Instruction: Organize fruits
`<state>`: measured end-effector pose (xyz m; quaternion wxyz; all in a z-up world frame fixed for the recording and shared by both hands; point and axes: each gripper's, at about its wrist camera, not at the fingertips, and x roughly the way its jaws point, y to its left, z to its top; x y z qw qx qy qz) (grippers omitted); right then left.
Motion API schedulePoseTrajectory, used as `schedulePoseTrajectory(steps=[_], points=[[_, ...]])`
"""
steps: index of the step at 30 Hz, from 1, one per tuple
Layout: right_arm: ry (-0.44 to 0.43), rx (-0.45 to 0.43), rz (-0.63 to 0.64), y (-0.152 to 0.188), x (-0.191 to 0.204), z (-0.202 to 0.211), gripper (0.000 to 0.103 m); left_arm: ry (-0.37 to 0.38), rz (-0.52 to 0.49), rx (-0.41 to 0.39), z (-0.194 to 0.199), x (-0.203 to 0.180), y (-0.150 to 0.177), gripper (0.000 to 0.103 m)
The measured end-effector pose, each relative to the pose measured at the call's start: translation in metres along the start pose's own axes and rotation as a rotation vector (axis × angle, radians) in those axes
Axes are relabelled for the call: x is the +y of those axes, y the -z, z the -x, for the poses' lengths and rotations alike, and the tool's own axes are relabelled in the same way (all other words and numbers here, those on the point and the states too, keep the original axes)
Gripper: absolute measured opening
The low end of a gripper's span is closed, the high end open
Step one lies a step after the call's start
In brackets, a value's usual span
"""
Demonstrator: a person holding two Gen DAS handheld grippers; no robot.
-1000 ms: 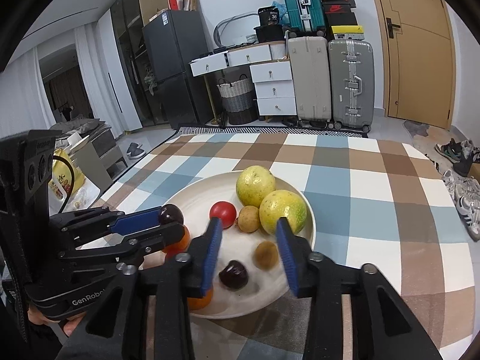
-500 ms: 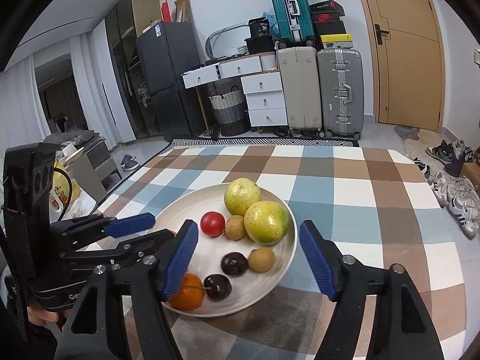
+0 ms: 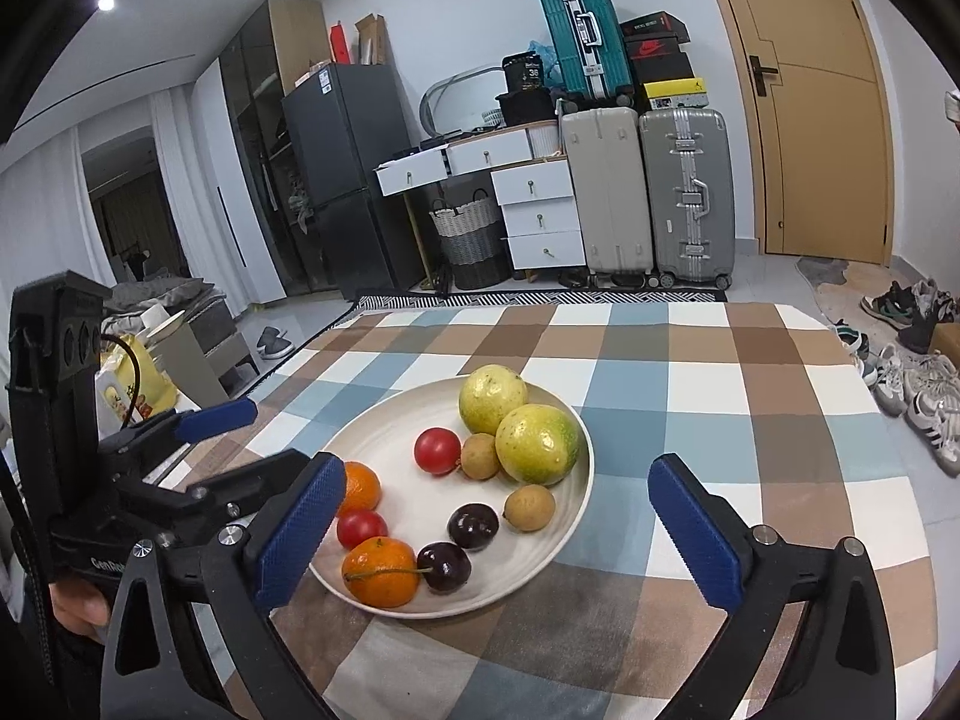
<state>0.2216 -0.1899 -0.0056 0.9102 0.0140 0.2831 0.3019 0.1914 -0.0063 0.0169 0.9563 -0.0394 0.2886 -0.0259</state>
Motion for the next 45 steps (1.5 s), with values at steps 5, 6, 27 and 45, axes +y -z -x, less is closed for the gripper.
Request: schedulePoseTrajectory(steps=[5,6,27,45], points=[[-0.006,-0.012,0.030,0.008,0.007,0.012,0.103,-0.014,0.000,-0.035,0.018,-0.002,0.002,0.102],[-0.009,-0.017,0.036,0.010,0.009,0.015,0.103,-0.022,-0.002,-0.044,0.023,-0.003,0.003,0.102],[-0.030,-0.061,0.080,0.050,0.033,0.060,0.103,-0.051,0.029,-0.137,0.096,0.003,0.057,0.102],[0.011,-0.123,0.110,0.053,0.038,0.067,0.103,-0.066,-0.013,-0.133,0.075,-0.003,0.065,0.102]])
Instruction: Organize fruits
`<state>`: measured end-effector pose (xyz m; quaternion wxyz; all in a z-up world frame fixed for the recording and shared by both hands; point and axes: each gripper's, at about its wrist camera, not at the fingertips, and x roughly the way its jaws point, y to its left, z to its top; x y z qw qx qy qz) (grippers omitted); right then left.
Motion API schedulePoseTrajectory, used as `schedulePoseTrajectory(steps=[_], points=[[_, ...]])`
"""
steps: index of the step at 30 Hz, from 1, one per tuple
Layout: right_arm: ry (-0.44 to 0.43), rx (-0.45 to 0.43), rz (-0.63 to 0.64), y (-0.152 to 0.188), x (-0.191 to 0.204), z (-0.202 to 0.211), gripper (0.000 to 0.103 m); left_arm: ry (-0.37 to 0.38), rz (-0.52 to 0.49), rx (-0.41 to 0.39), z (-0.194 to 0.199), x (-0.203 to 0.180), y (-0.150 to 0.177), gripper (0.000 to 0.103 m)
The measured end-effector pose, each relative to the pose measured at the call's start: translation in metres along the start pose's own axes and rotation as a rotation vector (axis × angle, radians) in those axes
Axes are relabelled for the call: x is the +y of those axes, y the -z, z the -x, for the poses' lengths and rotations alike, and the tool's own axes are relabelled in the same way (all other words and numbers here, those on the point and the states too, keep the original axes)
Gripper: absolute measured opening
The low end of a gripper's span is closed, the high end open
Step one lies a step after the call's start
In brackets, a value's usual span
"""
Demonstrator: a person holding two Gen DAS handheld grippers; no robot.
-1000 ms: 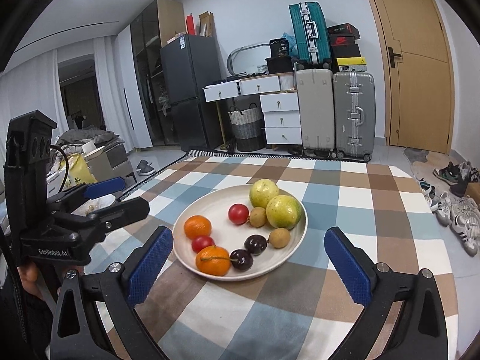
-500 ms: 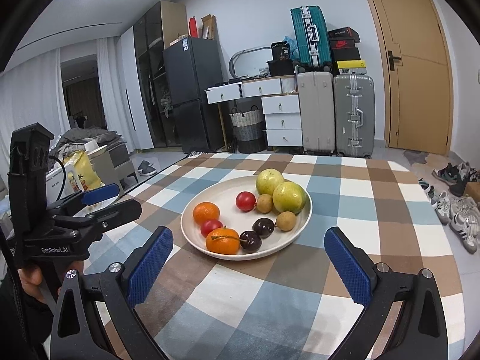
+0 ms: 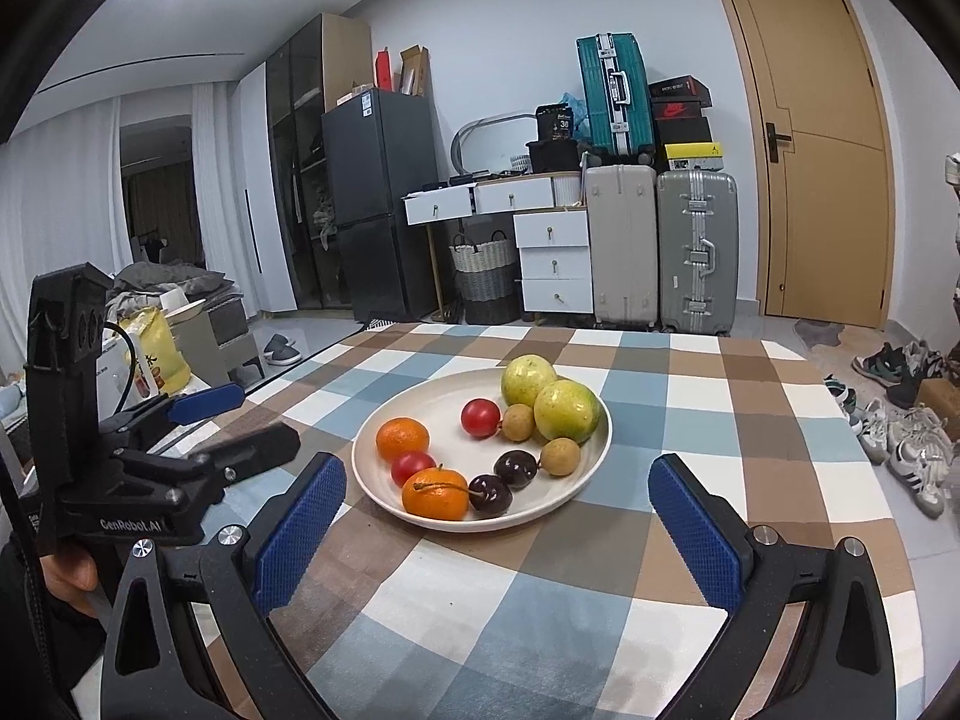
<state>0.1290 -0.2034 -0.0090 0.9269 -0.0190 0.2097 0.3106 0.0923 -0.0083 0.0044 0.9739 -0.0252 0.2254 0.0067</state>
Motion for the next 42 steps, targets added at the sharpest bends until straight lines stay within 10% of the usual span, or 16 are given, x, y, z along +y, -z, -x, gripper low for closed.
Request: schedulePoseTrajectory(steps=[42], points=[[0.016,-0.019,0.037,0.0001,0.0072,0.0040,0.103,-0.001,0.018,0.002,-0.0065,0.0014,-0.0018,0.102]])
